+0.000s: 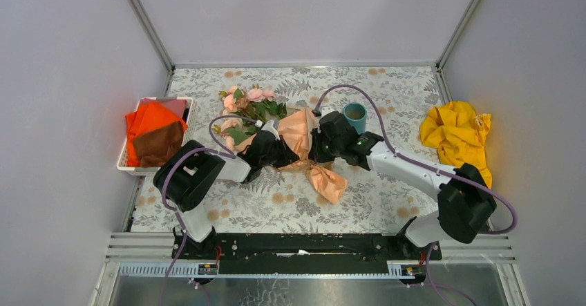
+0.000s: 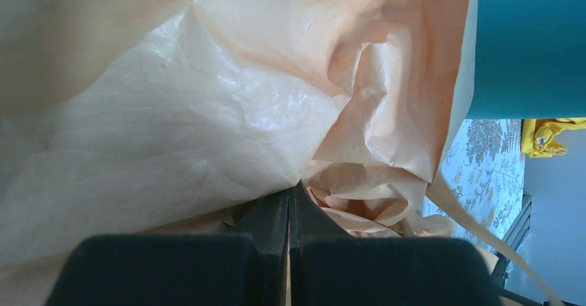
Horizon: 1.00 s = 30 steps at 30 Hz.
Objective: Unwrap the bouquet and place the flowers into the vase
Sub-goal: Untie the ribbon from the wrapping paper.
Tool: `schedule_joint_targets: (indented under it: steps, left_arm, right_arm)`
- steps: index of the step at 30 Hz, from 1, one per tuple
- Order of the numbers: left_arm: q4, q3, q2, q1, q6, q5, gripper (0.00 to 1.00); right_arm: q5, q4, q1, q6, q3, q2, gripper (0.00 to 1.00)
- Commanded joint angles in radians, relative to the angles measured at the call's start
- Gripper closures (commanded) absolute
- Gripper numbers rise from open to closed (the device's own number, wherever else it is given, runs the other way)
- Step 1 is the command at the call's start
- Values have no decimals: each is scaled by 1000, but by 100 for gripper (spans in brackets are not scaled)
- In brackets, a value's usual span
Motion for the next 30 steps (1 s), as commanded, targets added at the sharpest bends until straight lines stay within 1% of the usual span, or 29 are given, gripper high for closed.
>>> schedule_joint_targets:
  steps: [1,7,22,26,30]
  left_arm:
    - [-188,-34,68,4,31,-43,100]
    - [-182,-33,82,4,30,-40,100]
    - [-179,-31,94,6,31,-38,100]
    - [-179,-30,98,5,33,-35,100]
    - [-180,-31,98,4,33,-36,100]
  right_arm:
    - [-36,91,7,-1,61,-87,98]
    - [-62,122,8,1,51,-120,98]
    - [-94,111,6,-36,124,-141,97]
    - [-83,82,7,-72,194,-115,97]
    - [-107,84,8,-80,250,-88,96]
